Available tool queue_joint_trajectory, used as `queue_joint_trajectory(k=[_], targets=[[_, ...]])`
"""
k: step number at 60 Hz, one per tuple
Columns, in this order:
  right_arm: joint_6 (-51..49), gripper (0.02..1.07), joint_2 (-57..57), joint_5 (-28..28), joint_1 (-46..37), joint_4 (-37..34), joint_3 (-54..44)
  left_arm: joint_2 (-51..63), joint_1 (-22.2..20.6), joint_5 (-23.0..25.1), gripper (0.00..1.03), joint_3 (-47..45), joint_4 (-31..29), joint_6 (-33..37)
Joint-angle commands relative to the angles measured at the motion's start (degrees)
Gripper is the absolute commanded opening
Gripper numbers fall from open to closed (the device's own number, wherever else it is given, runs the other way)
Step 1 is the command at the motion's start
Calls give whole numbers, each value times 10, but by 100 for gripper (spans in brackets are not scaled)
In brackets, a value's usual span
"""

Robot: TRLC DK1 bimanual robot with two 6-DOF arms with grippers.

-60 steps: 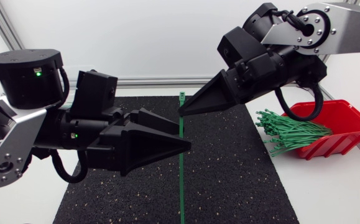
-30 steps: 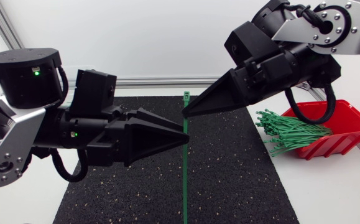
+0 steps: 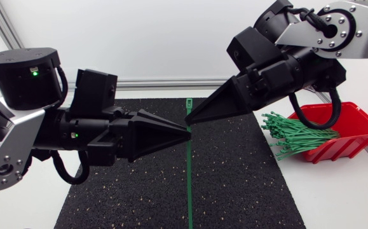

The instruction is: Take a green cable tie from the red box, thread the tail through the head to close it, then place it in the transparent bin on the left.

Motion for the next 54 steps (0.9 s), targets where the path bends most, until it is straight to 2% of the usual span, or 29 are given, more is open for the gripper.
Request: queue_joint_trajectory(k=[1,3,12,15,38,49,51,54], targets=[[-7,8,-6,3,6,2,-15,8,0,-2,15,14,9,-18],[-7,8,-7,3,6,2,-15,10,0,-4,11,16,9,-20],[-7,8,-10,4,6,3,-17,12,0,-4,11,16,9,-21],[-7,8,-12,6,6,3,-18,12,1,-5,6,16,10,-21],[-7,8,-16,14,12,12,-28,10,-2,-8,4,14,11,-21],[-6,8,-33,16,12,38,-39,11,1,-8,4,15,7,-22],[-6,12,-36,17,12,39,-42,11,1,-8,4,15,7,-22],[-5,26,-38,17,12,39,-45,11,1,-8,4,16,6,-22]])
